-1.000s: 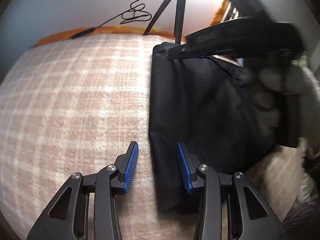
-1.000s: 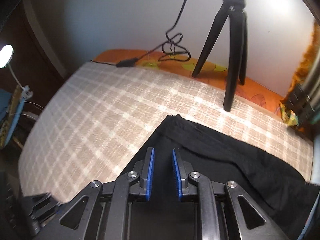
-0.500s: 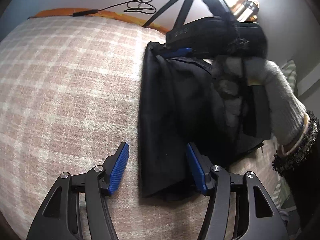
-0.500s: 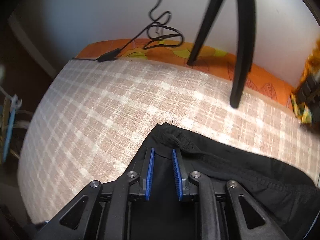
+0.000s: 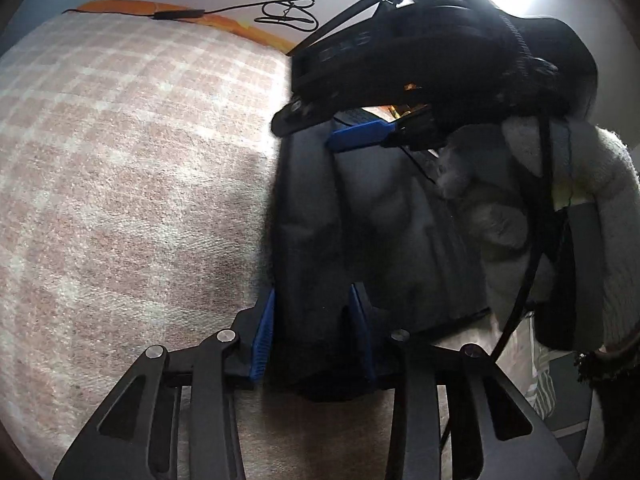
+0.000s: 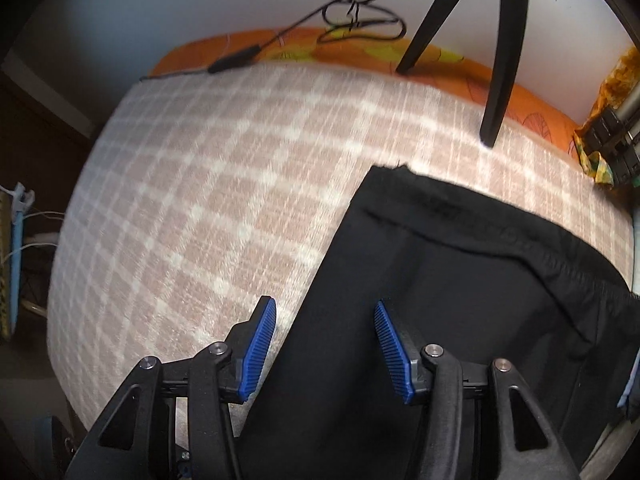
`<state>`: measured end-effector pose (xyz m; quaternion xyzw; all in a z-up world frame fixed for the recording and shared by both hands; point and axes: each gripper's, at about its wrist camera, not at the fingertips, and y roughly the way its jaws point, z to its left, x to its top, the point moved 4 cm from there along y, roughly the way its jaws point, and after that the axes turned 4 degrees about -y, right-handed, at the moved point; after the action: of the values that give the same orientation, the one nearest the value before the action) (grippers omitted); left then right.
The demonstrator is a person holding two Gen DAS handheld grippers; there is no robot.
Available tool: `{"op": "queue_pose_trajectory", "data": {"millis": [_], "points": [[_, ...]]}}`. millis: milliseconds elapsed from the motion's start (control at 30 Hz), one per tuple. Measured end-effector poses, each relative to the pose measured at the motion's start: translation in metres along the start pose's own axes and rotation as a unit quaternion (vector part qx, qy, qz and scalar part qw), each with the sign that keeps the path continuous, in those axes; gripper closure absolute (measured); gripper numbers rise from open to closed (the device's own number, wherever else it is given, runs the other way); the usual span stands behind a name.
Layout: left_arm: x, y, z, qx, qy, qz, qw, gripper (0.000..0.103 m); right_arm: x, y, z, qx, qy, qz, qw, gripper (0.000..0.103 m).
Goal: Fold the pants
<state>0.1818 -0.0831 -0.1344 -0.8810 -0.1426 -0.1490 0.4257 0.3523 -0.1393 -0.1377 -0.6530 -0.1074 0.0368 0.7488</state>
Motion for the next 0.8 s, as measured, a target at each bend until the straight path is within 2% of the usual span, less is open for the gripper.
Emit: {"op": "queue_pose_trajectory", "data": {"millis": [233, 300, 367, 400, 467, 533, 567, 600, 733, 800], "points": [[-0.002, -0.003, -0.021, -0.025, 0.013, -0.013, 0.9995, 0.07, -0.002, 0.017, 0.02, -0.052, -0.044, 0.02, 0.998, 0.046], [-0.004, -0.003, -0.025, -0.021, 0.023, -0.014, 0.9994, 0.07, 0.001, 0.021, 0.027, -0.068, -0.057, 0.02, 0.996, 0.052], [-0.006, -0.003, -0.03, -0.015, 0.03, -0.015, 0.9993, 0.07, 0.002, 0.021, 0.03, -0.078, -0.069, 0.016, 0.994, 0.073], [-0.006, -0.003, -0.031, -0.01, 0.034, -0.015, 0.9993, 0.07, 0.001, 0.019, 0.029, -0.081, -0.072, 0.015, 0.994, 0.077], [-0.007, -0.003, -0.034, 0.005, 0.042, -0.015, 0.999, 0.068, -0.001, 0.016, 0.029, -0.074, -0.068, 0.012, 0.995, 0.087], [-0.008, -0.002, -0.035, 0.027, 0.044, -0.02, 0.9985, 0.055, -0.002, 0.013, 0.024, -0.056, -0.056, 0.005, 0.997, 0.092], [-0.008, -0.001, -0.035, 0.036, 0.043, -0.022, 0.9982, 0.043, -0.003, 0.011, 0.022, -0.048, -0.051, 0.0, 0.998, 0.095], [-0.009, 0.001, -0.034, 0.045, 0.038, -0.025, 0.9979, 0.039, -0.003, 0.009, 0.02, -0.039, -0.044, -0.005, 0.998, 0.096], [-0.005, 0.012, -0.024, 0.033, 0.007, -0.009, 0.9994, 0.039, -0.01, -0.009, -0.004, -0.002, -0.011, -0.027, 1.0, 0.099], [-0.005, 0.014, -0.029, 0.028, 0.011, -0.015, 0.9994, 0.04, -0.012, -0.019, -0.013, 0.013, -0.001, -0.042, 0.999, 0.1]]}}
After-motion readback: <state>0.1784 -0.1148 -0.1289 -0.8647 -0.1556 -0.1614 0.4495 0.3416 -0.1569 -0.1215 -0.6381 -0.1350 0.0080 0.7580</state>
